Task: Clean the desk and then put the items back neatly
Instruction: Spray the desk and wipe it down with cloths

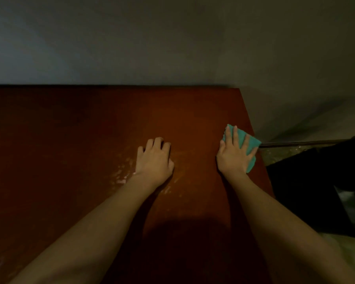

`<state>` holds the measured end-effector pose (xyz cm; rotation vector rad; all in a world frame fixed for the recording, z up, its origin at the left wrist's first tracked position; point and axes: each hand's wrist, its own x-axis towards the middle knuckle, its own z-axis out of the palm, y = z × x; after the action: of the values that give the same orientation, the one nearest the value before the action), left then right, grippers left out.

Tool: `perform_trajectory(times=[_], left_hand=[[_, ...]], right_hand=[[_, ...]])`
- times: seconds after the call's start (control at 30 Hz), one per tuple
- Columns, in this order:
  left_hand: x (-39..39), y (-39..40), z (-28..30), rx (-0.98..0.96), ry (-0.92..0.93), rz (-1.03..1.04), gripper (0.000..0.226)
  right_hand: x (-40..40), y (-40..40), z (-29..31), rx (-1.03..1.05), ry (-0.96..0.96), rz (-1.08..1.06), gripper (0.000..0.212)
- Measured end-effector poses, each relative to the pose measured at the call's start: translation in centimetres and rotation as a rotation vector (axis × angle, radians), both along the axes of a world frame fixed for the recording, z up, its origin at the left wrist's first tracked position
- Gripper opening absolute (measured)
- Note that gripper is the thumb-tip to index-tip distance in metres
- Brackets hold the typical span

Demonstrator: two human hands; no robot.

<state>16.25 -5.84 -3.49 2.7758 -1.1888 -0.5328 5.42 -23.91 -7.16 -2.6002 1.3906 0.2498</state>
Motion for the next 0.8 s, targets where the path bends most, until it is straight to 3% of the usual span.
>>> perform_trajectory(times=[0.4,0.8], left_hand=[[7.4,19.1,-0.2,-0.004,-0.013,0.292,0.051],[14.3,48.4,-0.1,0.059,-0.049,0.631,0.051]], right_hand=[[12.9,20.9,0.3,0.057,-0.027,0.339,0.052],[27.5,51.6,0.2,0.023,-0.020,0.821,0.054]])
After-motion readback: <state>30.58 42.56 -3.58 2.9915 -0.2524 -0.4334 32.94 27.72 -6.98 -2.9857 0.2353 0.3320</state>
